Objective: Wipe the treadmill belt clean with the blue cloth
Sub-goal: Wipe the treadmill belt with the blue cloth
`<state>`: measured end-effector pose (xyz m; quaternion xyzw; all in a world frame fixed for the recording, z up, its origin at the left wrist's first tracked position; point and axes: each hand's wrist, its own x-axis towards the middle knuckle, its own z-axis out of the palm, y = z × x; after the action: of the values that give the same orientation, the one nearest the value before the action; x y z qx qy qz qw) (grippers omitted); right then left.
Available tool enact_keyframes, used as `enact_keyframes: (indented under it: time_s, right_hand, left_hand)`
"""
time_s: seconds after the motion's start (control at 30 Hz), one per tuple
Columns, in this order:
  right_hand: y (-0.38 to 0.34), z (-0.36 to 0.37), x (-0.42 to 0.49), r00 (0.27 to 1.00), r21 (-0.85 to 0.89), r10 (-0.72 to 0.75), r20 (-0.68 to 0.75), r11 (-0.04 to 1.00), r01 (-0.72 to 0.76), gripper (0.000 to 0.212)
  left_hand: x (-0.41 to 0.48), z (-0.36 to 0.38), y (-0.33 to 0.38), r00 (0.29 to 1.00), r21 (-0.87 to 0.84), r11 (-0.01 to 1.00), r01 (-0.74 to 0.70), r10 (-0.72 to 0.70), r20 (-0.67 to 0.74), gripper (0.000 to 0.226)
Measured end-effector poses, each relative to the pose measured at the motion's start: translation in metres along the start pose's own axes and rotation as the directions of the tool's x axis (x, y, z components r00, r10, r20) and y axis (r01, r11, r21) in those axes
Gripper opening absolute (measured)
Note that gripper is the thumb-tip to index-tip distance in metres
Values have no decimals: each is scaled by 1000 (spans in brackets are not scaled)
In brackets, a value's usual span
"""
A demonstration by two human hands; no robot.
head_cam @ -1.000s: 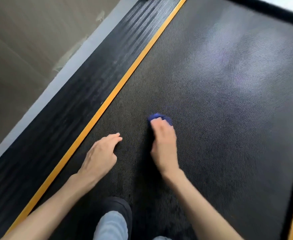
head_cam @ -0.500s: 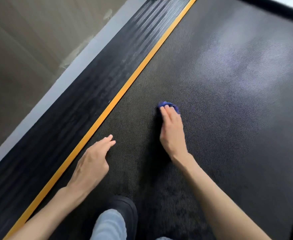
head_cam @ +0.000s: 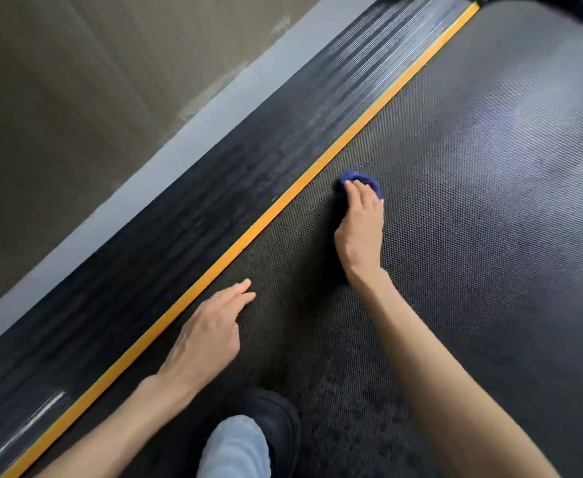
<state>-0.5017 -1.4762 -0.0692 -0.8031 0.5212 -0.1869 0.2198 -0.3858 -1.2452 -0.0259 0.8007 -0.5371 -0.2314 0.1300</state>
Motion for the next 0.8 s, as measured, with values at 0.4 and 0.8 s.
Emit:
enact_keyframes:
  time_s: [0.4, 0.8]
  right_hand:
    - [67, -38, 62, 888, -162, -401, 224, 883, 440, 57]
    - [-6, 10, -89, 928, -27, -349, 130, 934, 355, 50]
  left_hand:
    - [27, -7, 1, 981, -84, 986, -142, 151, 120, 61]
    - [57, -11, 18, 985, -81, 983, -164, 168, 37, 53]
